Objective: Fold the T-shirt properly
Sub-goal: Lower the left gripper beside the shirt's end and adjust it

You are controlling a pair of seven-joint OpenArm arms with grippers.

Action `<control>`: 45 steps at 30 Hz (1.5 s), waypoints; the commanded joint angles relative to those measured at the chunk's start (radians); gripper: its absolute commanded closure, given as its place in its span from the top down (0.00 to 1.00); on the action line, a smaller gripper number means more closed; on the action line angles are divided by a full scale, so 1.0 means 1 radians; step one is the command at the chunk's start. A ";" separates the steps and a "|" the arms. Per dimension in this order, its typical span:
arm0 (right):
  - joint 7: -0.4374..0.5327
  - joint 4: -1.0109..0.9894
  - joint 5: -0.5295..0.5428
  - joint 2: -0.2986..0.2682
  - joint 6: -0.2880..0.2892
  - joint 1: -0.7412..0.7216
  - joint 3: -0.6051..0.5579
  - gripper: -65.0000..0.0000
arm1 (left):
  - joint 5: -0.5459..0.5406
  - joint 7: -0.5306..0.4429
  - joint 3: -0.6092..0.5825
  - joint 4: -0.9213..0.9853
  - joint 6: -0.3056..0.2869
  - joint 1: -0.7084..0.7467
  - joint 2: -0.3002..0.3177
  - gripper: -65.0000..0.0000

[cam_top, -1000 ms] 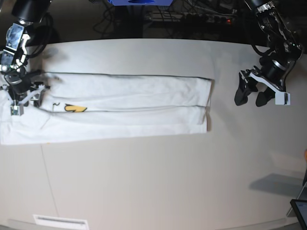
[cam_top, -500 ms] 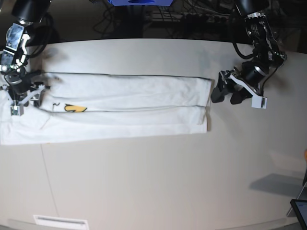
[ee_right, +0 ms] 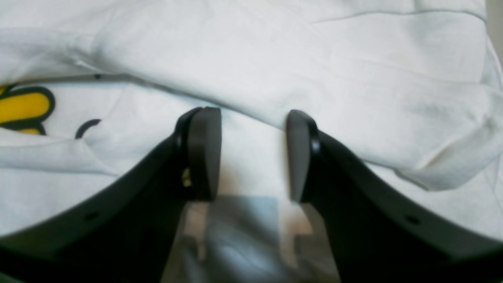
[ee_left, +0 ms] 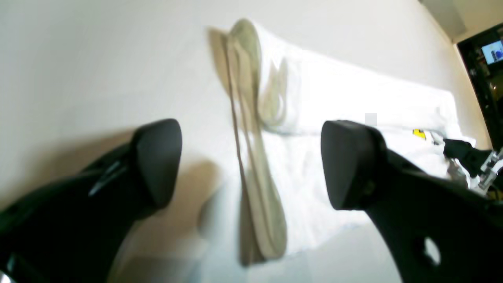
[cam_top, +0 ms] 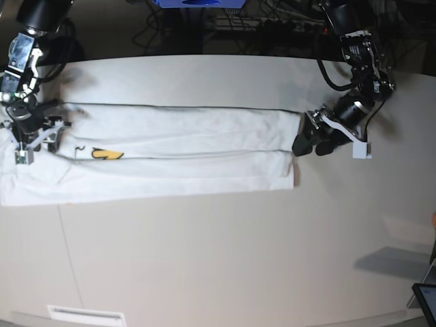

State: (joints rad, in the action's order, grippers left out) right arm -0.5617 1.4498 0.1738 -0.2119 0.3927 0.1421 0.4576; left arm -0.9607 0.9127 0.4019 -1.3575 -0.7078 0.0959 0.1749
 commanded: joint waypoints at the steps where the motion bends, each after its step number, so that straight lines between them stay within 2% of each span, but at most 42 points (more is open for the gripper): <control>1: -0.051 -0.001 -0.032 -0.010 -0.001 0.008 -0.003 0.41 | 0.019 0.016 -0.001 -0.004 0.010 -0.005 0.007 0.84; 5: -0.051 -0.001 -0.032 -0.010 -0.001 0.008 -0.003 0.41 | 0.021 0.016 -0.001 -0.004 0.010 -0.012 -0.004 0.84; 10: -0.051 -0.001 -0.032 -0.010 -0.001 0.008 -0.003 0.41 | 0.019 0.016 -0.100 -0.012 0.010 -0.012 -0.001 0.84; 13: -0.051 -0.001 -0.032 -0.010 -0.001 0.008 -0.003 0.41 | 0.019 0.015 -0.108 -0.012 0.012 -0.012 -0.005 0.83; 18: -0.051 -0.001 -0.032 -0.010 -0.001 0.009 -0.003 0.41 | 0.019 0.015 -0.103 -0.013 0.122 -0.012 -0.004 0.83; 26: -0.051 -0.001 -0.032 -0.007 -0.001 0.009 -0.003 0.41 | 0.022 0.015 -0.114 -0.006 0.144 -0.051 -0.010 0.83; 30: -0.051 -0.001 -0.032 -0.007 -0.001 0.009 -0.003 0.41 | 0.016 0.015 -0.116 -0.012 0.257 -0.052 -0.021 0.83; 35: -0.053 -0.001 -0.032 -0.008 -0.001 0.009 -0.003 0.41 | 0.016 0.015 -0.180 -0.015 0.264 -0.045 -0.015 0.83; 39: -0.053 -0.001 -0.032 -0.008 -0.001 0.009 -0.003 0.41 | 0.022 0.015 -0.179 -0.090 0.282 0.003 -0.011 0.83; 43: -0.053 -0.001 -0.032 -0.008 -0.001 0.009 -0.003 0.41 | 0.022 0.015 -0.117 -0.207 0.296 0.044 0.041 0.83; 45: -0.053 -0.001 -0.032 -0.008 -0.001 0.008 -0.003 0.41 | 0.021 0.015 -0.071 -0.271 0.362 0.060 0.074 0.83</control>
State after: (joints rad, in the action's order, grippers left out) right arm -0.5587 1.4502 0.1764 -0.2119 0.3923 0.1444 0.4576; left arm -0.9157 0.9504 0.3275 -1.5986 -0.3321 0.1684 0.2340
